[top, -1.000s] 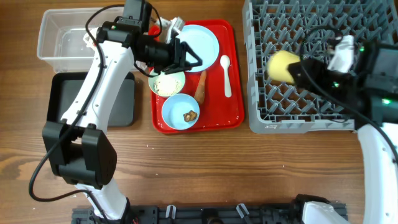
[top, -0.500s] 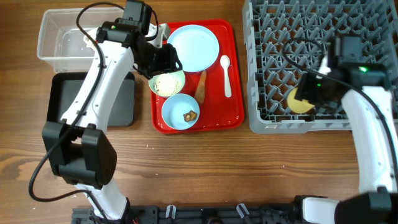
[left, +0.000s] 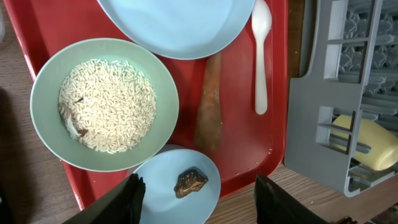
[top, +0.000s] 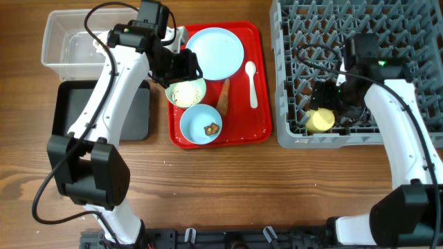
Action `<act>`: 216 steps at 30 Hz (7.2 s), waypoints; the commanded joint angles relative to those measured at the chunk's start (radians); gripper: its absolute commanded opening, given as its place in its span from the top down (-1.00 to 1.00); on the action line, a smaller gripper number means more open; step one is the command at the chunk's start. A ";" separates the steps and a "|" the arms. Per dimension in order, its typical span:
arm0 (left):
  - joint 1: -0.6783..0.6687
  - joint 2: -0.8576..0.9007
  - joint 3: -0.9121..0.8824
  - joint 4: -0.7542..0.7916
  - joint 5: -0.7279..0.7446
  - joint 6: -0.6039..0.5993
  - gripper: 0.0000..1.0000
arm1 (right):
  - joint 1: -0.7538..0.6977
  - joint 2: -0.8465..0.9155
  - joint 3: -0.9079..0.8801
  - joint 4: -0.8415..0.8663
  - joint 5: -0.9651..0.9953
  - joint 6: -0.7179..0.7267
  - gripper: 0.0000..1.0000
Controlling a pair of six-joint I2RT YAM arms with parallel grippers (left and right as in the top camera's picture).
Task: Sort waste into correct bins and load items into the dishwasher rack
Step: 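Place the yellow cup into the grey dish rack with the right gripper, then grasp the green rice bowl rim with the left gripper and lift, then tip the green bowl over the black tray to pour out the rice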
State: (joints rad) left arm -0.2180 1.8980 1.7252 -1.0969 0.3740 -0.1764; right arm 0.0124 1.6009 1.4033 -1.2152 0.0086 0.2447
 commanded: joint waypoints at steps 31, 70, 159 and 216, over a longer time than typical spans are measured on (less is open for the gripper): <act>-0.242 0.053 -0.127 0.280 -0.477 -0.124 -0.04 | 0.174 0.013 0.266 0.122 -0.091 0.099 -0.89; -0.193 -0.109 -0.003 0.032 -0.415 -0.128 0.92 | 0.173 0.013 0.264 0.132 -0.057 0.096 -1.00; -0.142 -0.048 -0.005 0.392 -0.392 0.281 0.92 | 0.173 0.013 0.264 0.104 -0.054 0.069 -1.00; -0.412 0.130 -0.237 0.193 -0.348 -0.303 0.88 | 0.173 0.013 0.264 0.085 -0.061 0.045 -0.99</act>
State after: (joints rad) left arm -0.6319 2.0254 1.4940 -0.9073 0.0216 -0.4786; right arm 0.1852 1.6028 1.6585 -1.1282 -0.0616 0.3084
